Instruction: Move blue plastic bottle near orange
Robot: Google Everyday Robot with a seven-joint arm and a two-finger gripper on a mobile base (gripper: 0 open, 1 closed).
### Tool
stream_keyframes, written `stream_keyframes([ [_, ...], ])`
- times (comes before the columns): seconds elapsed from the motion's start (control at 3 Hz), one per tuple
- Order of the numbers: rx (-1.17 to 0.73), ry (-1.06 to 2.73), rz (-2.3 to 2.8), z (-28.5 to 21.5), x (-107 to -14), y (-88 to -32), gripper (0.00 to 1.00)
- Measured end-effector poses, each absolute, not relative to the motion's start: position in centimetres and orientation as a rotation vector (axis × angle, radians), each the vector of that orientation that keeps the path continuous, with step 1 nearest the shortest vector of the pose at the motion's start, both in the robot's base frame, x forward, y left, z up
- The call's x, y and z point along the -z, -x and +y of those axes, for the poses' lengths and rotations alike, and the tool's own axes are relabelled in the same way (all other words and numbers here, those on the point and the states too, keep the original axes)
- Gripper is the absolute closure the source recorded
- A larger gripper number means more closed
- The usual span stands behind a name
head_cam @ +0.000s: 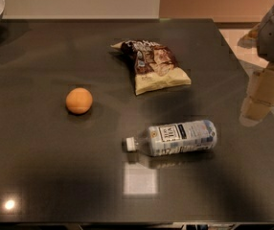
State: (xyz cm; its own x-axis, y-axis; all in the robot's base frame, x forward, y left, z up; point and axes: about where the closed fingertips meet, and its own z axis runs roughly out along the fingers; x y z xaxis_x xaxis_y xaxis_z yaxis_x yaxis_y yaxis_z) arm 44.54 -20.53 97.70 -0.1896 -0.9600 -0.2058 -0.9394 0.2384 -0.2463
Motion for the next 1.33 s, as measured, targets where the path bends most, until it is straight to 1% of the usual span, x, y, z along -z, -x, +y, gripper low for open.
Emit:
stream_keyframes([
  [0.67, -0.025, 2.025, 2.030, -13.9, -93.2, -44.6, 0.00],
  [1.33, -0.065, 2.229, 1.891, -10.3, -88.7, -43.5, 0.00],
])
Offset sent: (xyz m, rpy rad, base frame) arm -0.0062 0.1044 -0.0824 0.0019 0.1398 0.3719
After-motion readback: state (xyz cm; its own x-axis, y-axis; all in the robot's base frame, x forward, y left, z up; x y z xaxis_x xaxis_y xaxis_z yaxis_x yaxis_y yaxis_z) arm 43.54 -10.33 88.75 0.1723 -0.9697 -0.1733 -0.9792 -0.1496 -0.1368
